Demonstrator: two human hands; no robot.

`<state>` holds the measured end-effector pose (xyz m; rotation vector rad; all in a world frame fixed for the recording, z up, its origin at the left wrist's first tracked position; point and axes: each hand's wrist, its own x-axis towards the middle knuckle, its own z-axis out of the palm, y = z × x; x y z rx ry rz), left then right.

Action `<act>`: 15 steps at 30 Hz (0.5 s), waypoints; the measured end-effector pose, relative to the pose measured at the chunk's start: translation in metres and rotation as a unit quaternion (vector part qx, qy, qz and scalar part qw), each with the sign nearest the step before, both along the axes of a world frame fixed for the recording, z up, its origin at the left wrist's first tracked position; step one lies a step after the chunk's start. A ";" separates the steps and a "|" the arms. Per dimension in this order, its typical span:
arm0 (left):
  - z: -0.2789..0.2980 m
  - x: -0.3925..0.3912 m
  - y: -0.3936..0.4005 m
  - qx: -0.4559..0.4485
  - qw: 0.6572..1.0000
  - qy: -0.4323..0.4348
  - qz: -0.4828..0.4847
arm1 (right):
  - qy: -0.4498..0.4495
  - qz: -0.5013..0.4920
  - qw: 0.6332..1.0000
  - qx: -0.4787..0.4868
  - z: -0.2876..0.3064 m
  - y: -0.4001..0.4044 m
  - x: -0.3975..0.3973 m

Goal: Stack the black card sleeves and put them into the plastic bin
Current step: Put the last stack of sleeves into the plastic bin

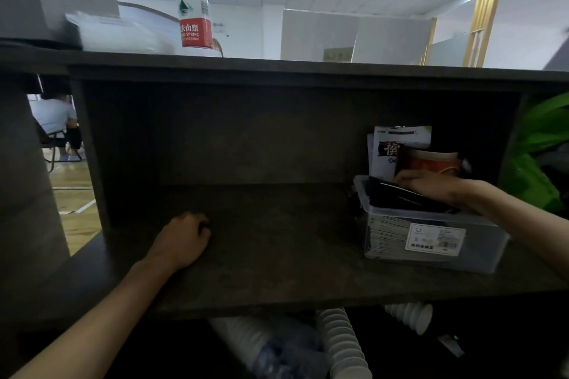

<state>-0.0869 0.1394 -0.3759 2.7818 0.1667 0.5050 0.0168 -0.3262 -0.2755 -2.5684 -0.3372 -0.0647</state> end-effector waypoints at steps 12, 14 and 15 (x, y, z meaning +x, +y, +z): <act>0.001 -0.001 0.000 -0.006 1.000 0.002 0.003 | -0.104 -0.028 0.985 -0.137 -0.005 0.013 0.006; 0.001 -0.001 0.000 -0.003 1.000 0.003 0.003 | -0.058 -0.006 0.984 -0.169 -0.013 0.014 0.006; 0.001 -0.001 -0.001 -0.003 1.000 0.002 0.003 | -0.047 0.001 0.983 -0.177 -0.015 0.015 0.004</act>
